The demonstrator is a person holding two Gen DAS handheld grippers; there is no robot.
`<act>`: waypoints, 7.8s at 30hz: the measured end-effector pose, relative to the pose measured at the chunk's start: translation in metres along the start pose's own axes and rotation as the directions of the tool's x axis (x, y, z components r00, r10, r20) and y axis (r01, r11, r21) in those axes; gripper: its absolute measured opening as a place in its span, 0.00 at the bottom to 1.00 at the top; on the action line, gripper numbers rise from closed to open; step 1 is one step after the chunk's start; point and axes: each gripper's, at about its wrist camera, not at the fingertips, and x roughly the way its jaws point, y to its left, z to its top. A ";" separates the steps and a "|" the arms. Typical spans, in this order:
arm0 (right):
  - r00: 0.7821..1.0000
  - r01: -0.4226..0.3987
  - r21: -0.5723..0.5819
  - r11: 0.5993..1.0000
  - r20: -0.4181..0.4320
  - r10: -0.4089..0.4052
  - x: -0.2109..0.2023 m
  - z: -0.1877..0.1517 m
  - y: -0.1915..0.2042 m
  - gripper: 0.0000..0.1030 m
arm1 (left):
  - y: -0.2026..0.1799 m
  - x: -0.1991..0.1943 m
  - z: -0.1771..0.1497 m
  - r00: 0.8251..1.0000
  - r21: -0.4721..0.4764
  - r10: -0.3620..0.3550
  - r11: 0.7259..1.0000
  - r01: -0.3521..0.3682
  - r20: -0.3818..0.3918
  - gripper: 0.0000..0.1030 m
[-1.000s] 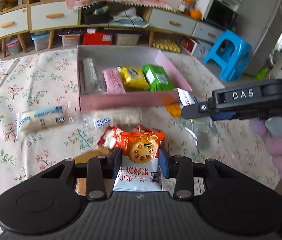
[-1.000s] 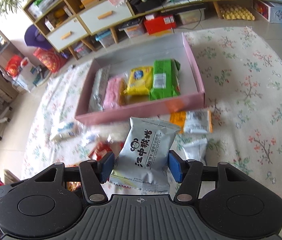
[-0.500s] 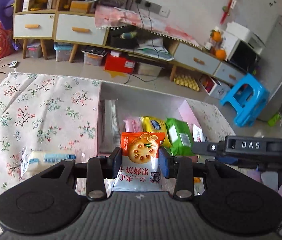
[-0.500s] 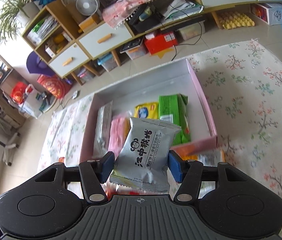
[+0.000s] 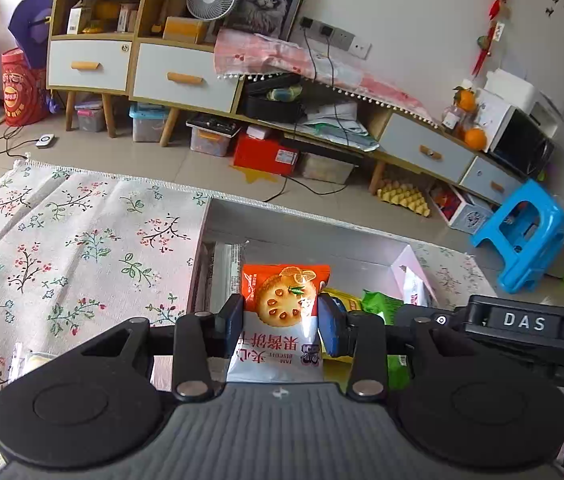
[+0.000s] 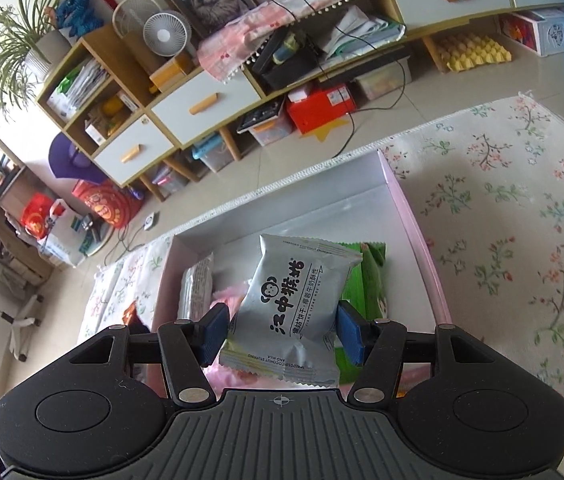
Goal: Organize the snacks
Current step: 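Carry both packets into the pink box and open both tools, then withdraw both open tools from the box toward the remaining snacks, then grasp the pink wafer cube with the left tool while the right tool grasps the silver foil packet, then carry the wafer and foil packet into the pink box and open both tools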
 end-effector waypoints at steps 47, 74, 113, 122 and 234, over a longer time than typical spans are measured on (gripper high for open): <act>0.999 -0.028 -0.019 0.999 0.017 0.028 -0.014 0.005 0.005 0.86 | -0.006 -0.004 -0.013 0.995 0.094 0.067 0.994 -0.059 -0.079 0.92; 0.992 0.113 -0.315 0.942 -0.011 -0.123 -0.079 -0.045 0.011 0.95 | 0.034 -0.061 -0.053 0.981 0.177 0.108 0.981 -0.080 -0.158 1.00; 0.967 0.140 -0.525 0.840 -0.110 -0.229 -0.050 -0.141 -0.040 1.00 | 0.065 -0.081 -0.137 0.977 0.355 0.079 0.935 -0.004 -0.197 1.00; 0.977 0.119 -0.544 0.831 -0.086 -0.197 -0.046 -0.139 -0.040 1.00 | 0.056 -0.073 -0.128 0.965 0.349 0.089 0.937 0.003 -0.248 1.00; 0.998 0.045 0.111 0.993 -0.058 -0.039 0.013 0.006 -0.057 0.27 | -0.012 0.057 0.018 0.991 0.010 -0.065 0.998 0.067 -0.118 0.31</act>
